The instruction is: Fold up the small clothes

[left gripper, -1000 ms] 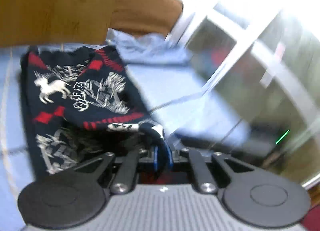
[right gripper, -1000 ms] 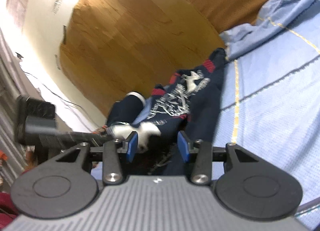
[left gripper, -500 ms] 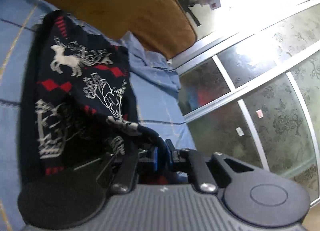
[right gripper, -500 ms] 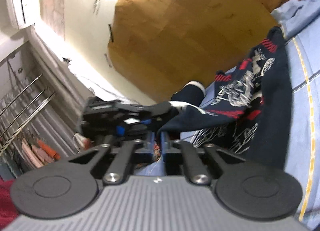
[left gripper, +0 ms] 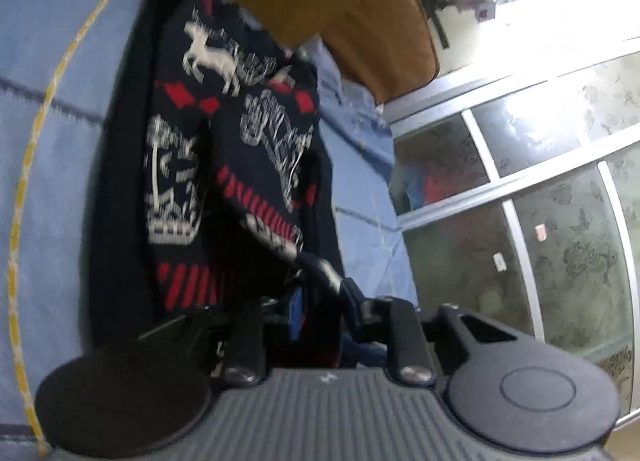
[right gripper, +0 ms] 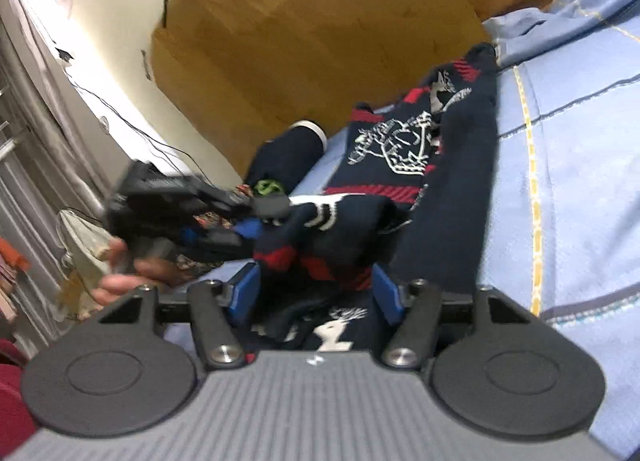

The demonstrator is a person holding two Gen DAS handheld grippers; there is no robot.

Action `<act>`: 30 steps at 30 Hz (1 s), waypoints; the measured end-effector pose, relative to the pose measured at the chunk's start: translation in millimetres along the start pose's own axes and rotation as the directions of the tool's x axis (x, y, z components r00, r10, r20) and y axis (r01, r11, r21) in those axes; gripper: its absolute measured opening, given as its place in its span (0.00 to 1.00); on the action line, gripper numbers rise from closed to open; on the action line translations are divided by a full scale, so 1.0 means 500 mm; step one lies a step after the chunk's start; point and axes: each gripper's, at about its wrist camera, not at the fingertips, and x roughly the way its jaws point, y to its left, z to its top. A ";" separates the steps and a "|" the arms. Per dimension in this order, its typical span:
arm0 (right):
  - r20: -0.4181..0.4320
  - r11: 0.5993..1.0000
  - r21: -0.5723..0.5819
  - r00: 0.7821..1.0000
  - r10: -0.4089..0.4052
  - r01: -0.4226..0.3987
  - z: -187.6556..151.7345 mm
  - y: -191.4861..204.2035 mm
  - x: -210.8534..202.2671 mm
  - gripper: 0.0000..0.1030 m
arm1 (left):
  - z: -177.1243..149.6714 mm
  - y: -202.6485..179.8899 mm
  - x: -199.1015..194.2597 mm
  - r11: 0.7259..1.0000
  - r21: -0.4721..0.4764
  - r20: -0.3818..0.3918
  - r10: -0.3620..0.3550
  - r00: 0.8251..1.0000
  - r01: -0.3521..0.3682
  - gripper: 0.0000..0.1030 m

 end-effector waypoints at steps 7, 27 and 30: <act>-0.070 0.999 -0.034 0.997 -0.029 0.026 0.038 0.004 0.092 0.58 | 0.027 -0.008 -0.009 0.998 0.029 0.039 0.053 0.998 -0.054 0.19; -0.221 0.991 0.097 0.973 -0.064 0.087 0.015 -0.020 -0.048 0.24 | -0.027 -0.010 0.041 0.981 0.115 -0.044 0.159 0.986 -0.154 0.19; -0.165 0.993 0.056 0.982 -0.089 0.100 0.032 -0.010 -0.076 0.42 | 0.004 -0.036 0.035 0.968 0.167 0.004 0.187 0.982 -0.186 0.21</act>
